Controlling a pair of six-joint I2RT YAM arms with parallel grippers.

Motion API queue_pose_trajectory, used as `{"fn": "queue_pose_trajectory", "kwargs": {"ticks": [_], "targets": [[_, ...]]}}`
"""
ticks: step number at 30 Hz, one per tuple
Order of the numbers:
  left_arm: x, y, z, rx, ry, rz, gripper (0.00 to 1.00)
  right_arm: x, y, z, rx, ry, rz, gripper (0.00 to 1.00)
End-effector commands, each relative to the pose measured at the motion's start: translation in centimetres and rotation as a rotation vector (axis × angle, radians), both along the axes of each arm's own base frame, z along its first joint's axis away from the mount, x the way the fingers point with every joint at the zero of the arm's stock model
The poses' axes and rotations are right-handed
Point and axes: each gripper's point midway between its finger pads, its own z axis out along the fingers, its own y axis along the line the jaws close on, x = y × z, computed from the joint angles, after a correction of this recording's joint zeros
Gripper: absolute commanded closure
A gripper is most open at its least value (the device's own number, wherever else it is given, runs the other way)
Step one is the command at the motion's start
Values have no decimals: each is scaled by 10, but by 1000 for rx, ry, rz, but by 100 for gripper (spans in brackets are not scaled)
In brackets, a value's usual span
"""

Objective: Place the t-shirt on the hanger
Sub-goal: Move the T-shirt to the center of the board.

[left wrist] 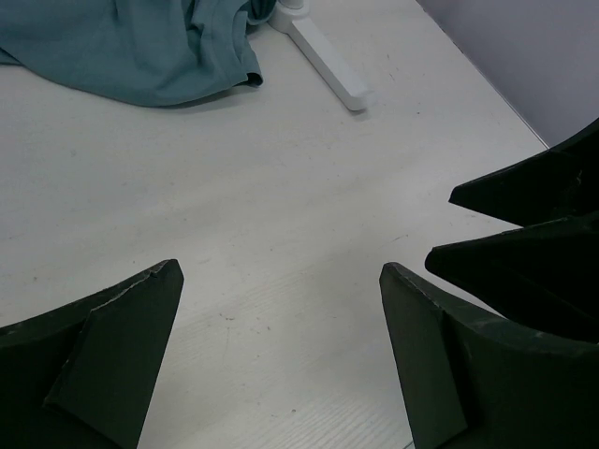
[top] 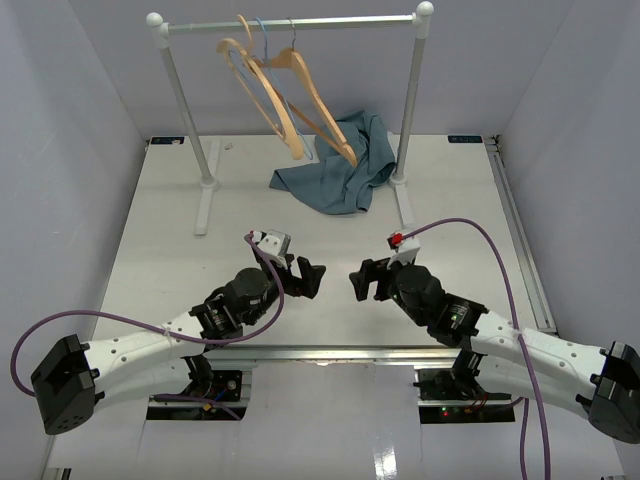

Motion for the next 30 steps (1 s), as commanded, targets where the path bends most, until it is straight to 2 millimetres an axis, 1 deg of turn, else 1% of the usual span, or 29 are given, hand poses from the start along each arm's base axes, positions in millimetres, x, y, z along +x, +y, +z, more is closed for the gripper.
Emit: {"fn": "queue_pose_trajectory", "kwargs": {"ticks": [1, 4, 5, 8, 9, 11, 12, 13, 15, 17, 19, 21, 22, 23, 25, 27, 30], "targets": [[4, 3, 1, 7, -3, 31, 2, 10, 3, 36, 69, -83, -27, 10], [7, 8, -3, 27, 12, 64, 2, 12, 4, 47, 80, -109, -26, 10], [7, 9, -2, 23, 21, 75, 2, 17, 2, 50, 87, -111, -62, 10], [6, 12, 0, -2, 44, 93, 2, 37, -9, 63, 134, -111, -191, 9], [5, 14, 7, -24, 35, 93, 2, 43, -6, 62, 137, -107, -196, 8], [2, 19, 14, -60, 17, 97, 2, 64, -6, 61, 142, -115, -234, 4], [2, 22, 11, -60, 17, 104, 2, 72, -8, 52, 126, -100, -245, 2], [1, 27, 14, -76, 10, 119, 2, 85, -5, 43, 142, -70, -231, 4], [-1, 33, 22, -111, -7, 131, 2, 99, 5, 34, 195, -19, -179, 11], [-2, 36, 26, -128, -20, 134, 2, 121, 9, 30, 238, -21, -196, 20], [-2, 38, 27, -133, -25, 137, 2, 140, 9, 18, 224, -5, -234, 23], [0, 41, 25, -125, -24, 161, 2, 160, 6, 14, 245, -7, -254, 29], [0, 41, 24, -123, -21, 163, 2, 167, 7, 9, 253, 2, -248, 32], [2, 42, 23, -119, -17, 173, 2, 174, 11, -2, 257, 26, -235, 34], [3, 42, 21, -111, -12, 180, 2, 193, 12, -9, 278, 39, -235, 37], [3, 41, 20, -109, -11, 181, 2, 206, 15, -21, 283, 57, -230, 39], [3, 40, 18, -105, -7, 178, 2, 228, 20, -31, 286, 68, -231, 42]]}}
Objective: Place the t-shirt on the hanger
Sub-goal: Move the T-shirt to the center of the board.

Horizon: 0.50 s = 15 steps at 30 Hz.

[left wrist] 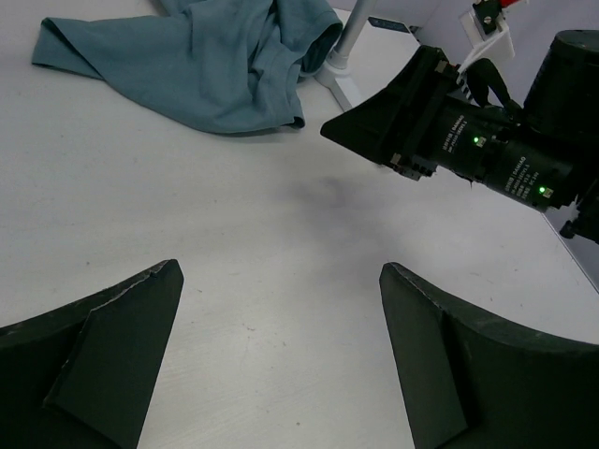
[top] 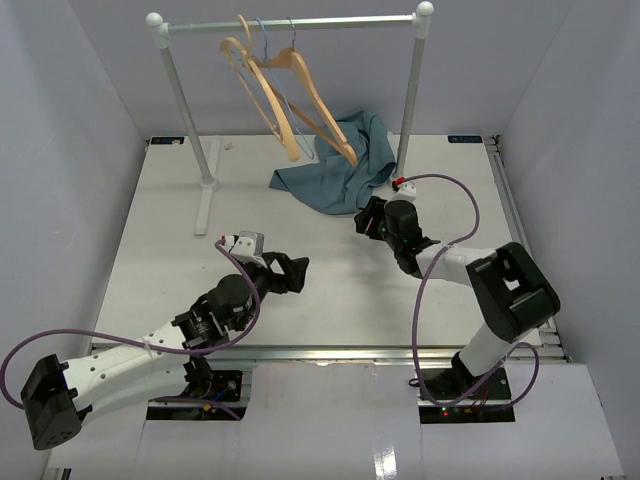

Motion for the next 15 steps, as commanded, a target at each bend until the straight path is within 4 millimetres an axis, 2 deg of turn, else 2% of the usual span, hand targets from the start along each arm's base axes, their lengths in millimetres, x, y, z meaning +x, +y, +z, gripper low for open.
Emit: {"fn": "queue_pose_trajectory", "kwargs": {"ticks": [1, 5, 8, 11, 15], "targets": [[1, 2, -2, -2, 7, 15, 2, 50, 24, 27, 117, -96, 31, 42], [0, 0, -2, -3, 7, 7, 2, 78, 32, 23, 112, -105, 42, 43], [0, -1, -2, -2, 3, 2, 4, 93, 39, 11, 106, -79, 49, 43], [1, -2, -4, 7, 4, 0, 5, 101, 35, -6, 83, -38, 27, 45], [1, -1, -4, 8, 5, 9, 5, 96, 34, -10, 66, -30, 50, 62]]}}
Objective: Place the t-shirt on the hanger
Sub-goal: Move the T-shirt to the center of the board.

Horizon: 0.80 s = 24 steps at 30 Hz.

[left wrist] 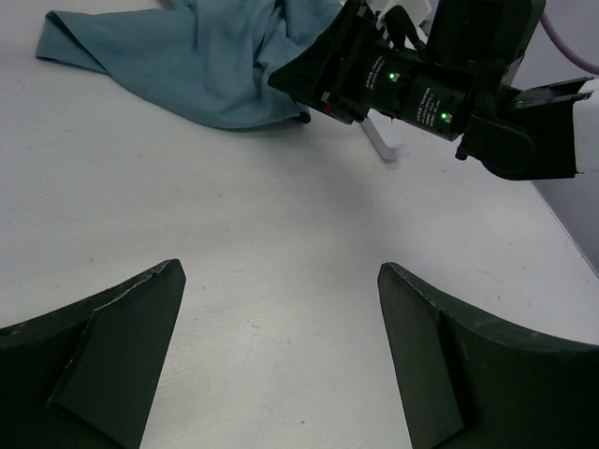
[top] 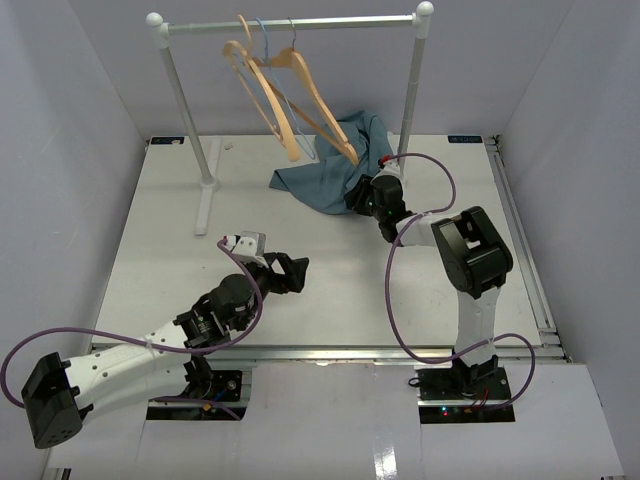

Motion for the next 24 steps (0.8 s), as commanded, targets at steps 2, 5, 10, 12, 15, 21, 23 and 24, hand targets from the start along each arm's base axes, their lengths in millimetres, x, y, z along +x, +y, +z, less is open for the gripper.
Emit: {"fn": "queue_pose_trajectory", "kwargs": {"ticks": [2, 5, 10, 12, 15, 21, 23, 24], "targets": [[1, 0, 0, -4, -3, 4, 5, 0, -1, 11, -14, -17, 28, 71], [1, 0, -1, 1, 0, 9, 6, -6, -2, 12, -62, -1, 60, 90], [1, 4, 2, -6, -10, 22, 9, -40, 7, 28, -109, -25, 118, 92], [2, 6, 2, -6, -13, 32, 10, -68, 27, 43, -117, -64, 158, 92], [4, 11, 2, -2, -14, 58, 10, -115, 58, 46, -118, -94, 235, 92], [12, 25, 0, 5, -1, 158, 11, -196, 109, 43, -38, -97, 323, 92], [14, 30, -4, 17, 11, 197, 11, -222, 124, 37, -26, -99, 378, 92], [15, 32, -5, 17, 13, 214, 11, -226, 128, 35, -36, -94, 386, 92]]}}
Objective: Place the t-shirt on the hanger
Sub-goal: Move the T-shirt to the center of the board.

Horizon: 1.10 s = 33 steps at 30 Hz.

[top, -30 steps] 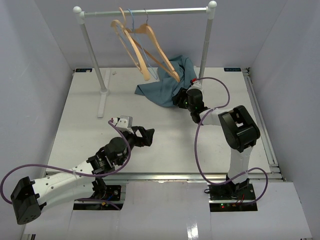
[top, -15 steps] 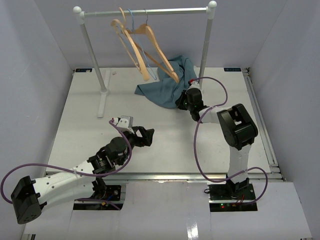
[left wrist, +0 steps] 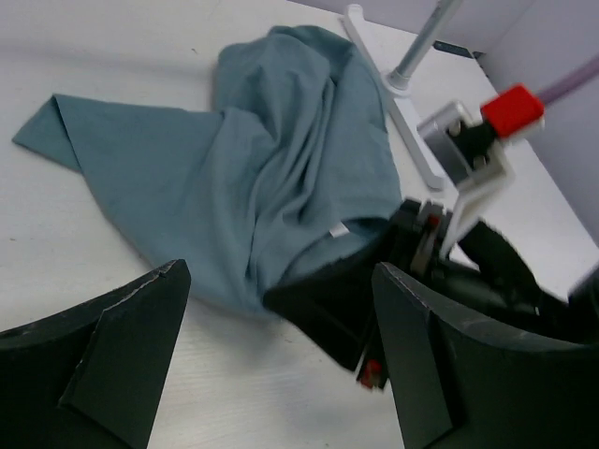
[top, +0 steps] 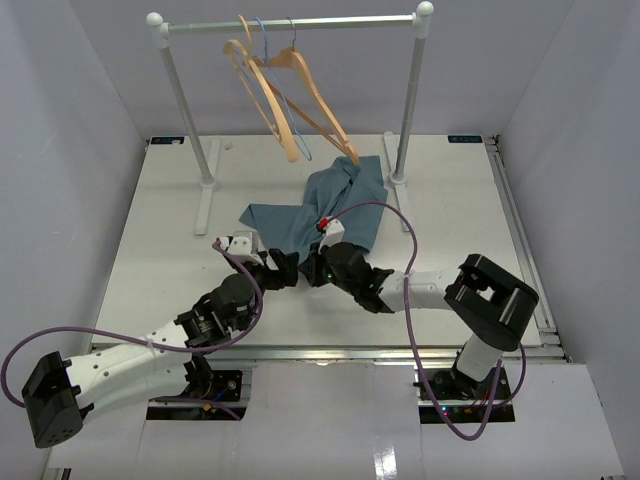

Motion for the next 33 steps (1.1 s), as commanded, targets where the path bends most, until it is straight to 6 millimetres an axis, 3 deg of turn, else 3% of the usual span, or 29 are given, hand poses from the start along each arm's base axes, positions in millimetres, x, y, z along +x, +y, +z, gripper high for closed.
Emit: {"fn": "queue_pose_trajectory", "kwargs": {"ticks": [1, 4, 7, 11, 15, 20, 25, 28, 33], "targets": [[7, 15, -5, 14, 18, 106, 11, -15, 13, 6, 35, -22, -30, 90], [9, 17, -11, 36, 26, 131, 11, -19, 7, 6, -39, -47, -57, 66], [12, 21, -17, 50, 41, 168, 11, -10, -18, 12, -105, -101, -141, 55], [15, 18, -23, 60, 58, 182, 15, -9, -48, 27, -186, -163, -182, 52], [17, 10, -29, 59, 91, 175, 17, -9, -78, 28, -261, -201, -225, 48], [20, 3, -51, 128, 173, 193, 18, 4, -124, 10, -381, -216, -296, 47], [17, -17, -81, 183, 267, 120, 18, 4, -138, -15, -479, -190, -262, 43], [13, -25, -101, 250, 346, 95, 18, 12, -153, -23, -542, -186, -328, 41], [7, -17, -129, 361, 435, 119, 16, 26, -174, -35, -599, -198, -376, 39]]}}
